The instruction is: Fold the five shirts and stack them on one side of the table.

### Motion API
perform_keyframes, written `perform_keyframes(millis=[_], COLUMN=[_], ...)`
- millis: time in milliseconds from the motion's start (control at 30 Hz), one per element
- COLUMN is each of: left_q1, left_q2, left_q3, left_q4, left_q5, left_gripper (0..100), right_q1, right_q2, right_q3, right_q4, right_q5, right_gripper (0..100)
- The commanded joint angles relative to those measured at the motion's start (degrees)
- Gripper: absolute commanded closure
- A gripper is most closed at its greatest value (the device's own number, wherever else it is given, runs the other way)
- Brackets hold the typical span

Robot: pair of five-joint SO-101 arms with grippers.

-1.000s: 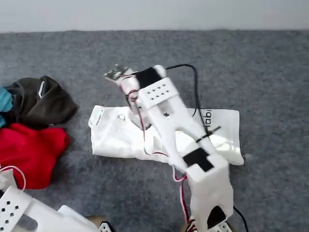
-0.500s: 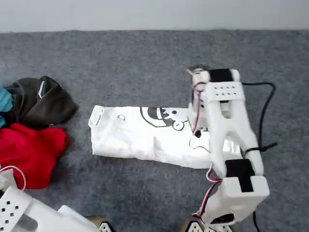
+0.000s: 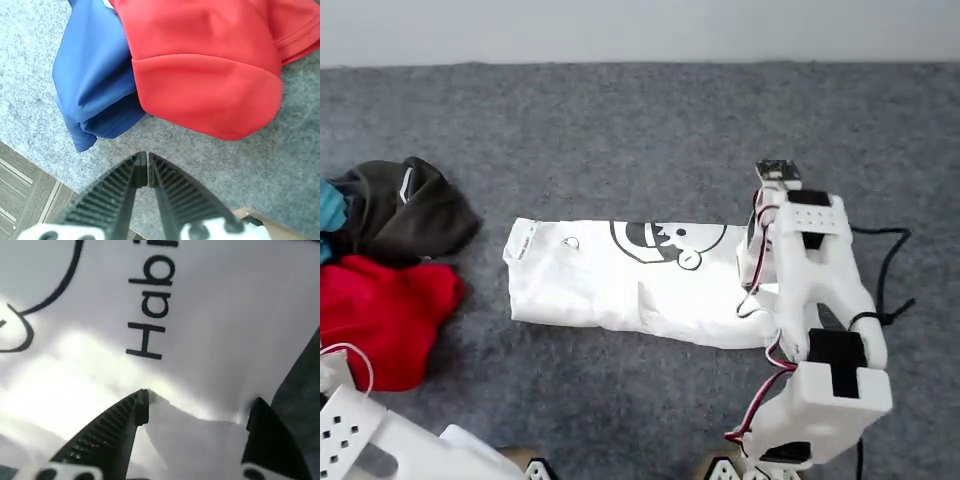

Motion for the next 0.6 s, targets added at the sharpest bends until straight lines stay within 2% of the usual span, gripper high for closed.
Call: perform_keyframes(millis=[0, 333, 500, 567], left_q1=[0.26, 0.18, 0.18, 0.18], left_q2=[-0.79, -0.79, -0.79, -0.79], left_q3=[-0.57, -0.57, -0.48, -0.48], left_q4=[-0.44, -0.35, -0.35, -0.35], left_q5=[-0.62, -0.62, -0.62, -0.62], left_gripper=[98, 98, 98, 98], right_q1=[0.48, 0.92, 2.51, 3.12], right_q2=[-3.3, 3.47, 2.59, 1.01], right_q3=[2.64, 1.32, -1.41, -2.2], right_q4=[-5.32, -4.79, -1.45, 0.04], right_q5=[-0.26, -0.18, 0.26, 3.08], right_gripper=[69.2, 98.4, 98.8, 98.8])
